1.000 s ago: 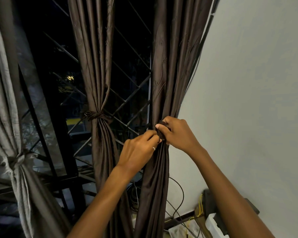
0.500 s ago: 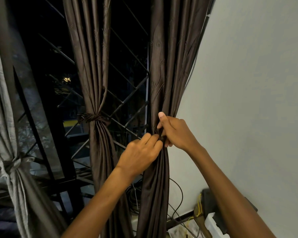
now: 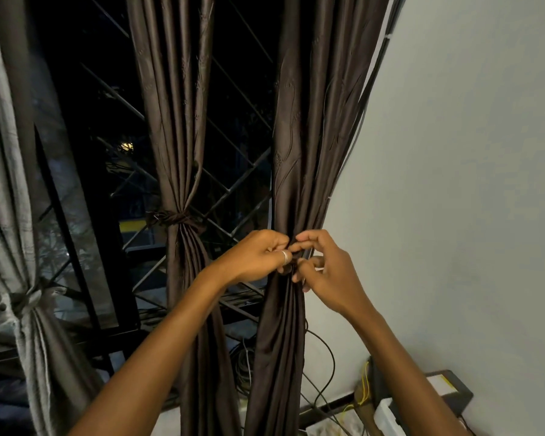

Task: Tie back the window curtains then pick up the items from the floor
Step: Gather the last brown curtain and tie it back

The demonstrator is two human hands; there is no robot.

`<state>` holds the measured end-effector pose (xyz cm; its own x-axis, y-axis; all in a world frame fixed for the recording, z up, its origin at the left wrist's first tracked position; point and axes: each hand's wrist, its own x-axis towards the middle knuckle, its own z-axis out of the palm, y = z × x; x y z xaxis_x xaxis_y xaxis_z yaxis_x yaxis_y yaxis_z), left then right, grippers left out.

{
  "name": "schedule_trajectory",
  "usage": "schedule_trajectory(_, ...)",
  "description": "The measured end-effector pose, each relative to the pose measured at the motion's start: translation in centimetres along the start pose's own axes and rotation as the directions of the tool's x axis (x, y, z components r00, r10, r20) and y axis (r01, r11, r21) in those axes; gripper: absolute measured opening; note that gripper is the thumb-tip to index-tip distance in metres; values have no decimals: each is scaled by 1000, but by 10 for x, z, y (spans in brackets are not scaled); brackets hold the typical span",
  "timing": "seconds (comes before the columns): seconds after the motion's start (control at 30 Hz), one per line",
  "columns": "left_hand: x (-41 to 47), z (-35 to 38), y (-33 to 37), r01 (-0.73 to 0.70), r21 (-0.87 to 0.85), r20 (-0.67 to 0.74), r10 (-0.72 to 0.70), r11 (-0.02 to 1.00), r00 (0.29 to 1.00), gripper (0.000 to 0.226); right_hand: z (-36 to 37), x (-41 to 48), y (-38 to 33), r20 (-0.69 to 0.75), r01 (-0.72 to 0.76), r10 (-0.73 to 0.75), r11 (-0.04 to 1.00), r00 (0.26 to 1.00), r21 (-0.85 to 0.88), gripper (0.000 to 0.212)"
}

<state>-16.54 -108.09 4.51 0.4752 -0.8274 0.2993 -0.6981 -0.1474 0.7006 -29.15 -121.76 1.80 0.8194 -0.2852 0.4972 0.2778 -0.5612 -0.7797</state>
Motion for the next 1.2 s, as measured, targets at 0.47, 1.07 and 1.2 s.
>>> schedule_trajectory(0.47, 11, 0, 16, 147, -186, 88, -132, 971, 987, 17, -9, 5, -11, 259, 130, -38, 928, 965, -349, 54)
schedule_trajectory(1.07, 8, 1, 15, 297, -413, 105, -278, 861, 955, 33, 6, -8, 37, 37, 358, -417, 729, 908, -583, 30)
schedule_trajectory(1.2, 2, 7, -5, 237, -387, 13, -251, 891, 968, 29, 1, -5, 43, 6, 300, -338, 828, 941, -474, 23)
